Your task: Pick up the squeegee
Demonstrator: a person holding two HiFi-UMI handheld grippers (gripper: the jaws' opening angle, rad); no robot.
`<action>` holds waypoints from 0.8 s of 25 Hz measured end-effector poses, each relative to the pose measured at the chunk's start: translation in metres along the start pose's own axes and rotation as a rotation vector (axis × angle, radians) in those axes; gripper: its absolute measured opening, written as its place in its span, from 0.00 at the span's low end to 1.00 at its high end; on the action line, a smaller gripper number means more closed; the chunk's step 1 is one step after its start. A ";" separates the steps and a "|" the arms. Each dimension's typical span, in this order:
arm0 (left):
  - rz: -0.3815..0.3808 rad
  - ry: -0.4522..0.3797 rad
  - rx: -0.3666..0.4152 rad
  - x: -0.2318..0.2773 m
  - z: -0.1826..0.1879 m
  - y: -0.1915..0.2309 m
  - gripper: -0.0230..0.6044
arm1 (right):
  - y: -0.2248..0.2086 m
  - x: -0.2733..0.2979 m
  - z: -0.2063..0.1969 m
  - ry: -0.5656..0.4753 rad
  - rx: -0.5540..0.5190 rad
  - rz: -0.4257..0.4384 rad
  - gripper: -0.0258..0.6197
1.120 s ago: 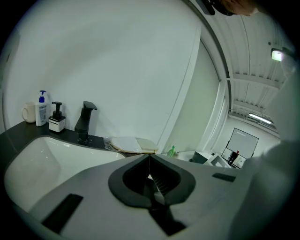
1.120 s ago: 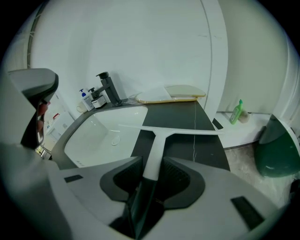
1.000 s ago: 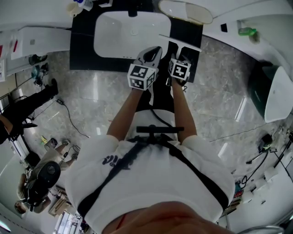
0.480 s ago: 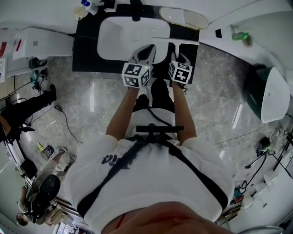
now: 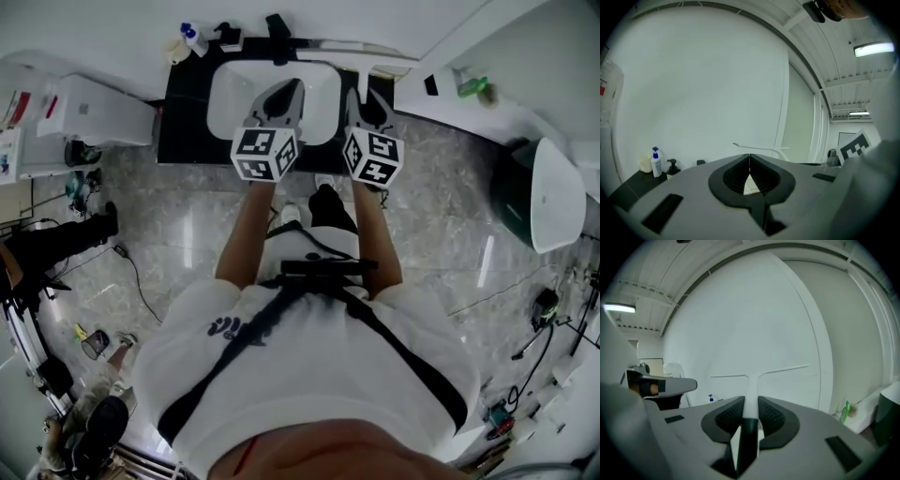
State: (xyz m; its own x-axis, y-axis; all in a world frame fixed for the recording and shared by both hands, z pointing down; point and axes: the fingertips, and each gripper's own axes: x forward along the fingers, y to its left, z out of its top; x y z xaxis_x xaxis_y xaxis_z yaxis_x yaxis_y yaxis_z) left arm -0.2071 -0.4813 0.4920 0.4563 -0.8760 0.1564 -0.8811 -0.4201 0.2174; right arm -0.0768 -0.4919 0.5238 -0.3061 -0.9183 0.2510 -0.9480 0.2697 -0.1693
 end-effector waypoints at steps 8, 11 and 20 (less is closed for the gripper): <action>0.027 -0.207 0.146 -0.046 0.095 -0.014 0.05 | 0.038 -0.055 0.111 -0.275 -0.030 0.057 0.19; 0.049 -0.256 0.181 -0.063 0.118 -0.018 0.05 | 0.050 -0.075 0.138 -0.342 -0.081 0.057 0.19; 0.045 -0.257 0.194 -0.078 0.127 -0.025 0.05 | 0.063 -0.099 0.154 -0.378 -0.089 0.050 0.19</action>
State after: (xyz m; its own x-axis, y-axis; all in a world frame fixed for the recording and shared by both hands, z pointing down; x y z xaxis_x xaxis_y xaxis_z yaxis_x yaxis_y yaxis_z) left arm -0.2371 -0.4323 0.3520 0.3921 -0.9153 -0.0919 -0.9181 -0.3957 0.0243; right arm -0.0930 -0.4287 0.3418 -0.3137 -0.9410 -0.1267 -0.9417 0.3254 -0.0854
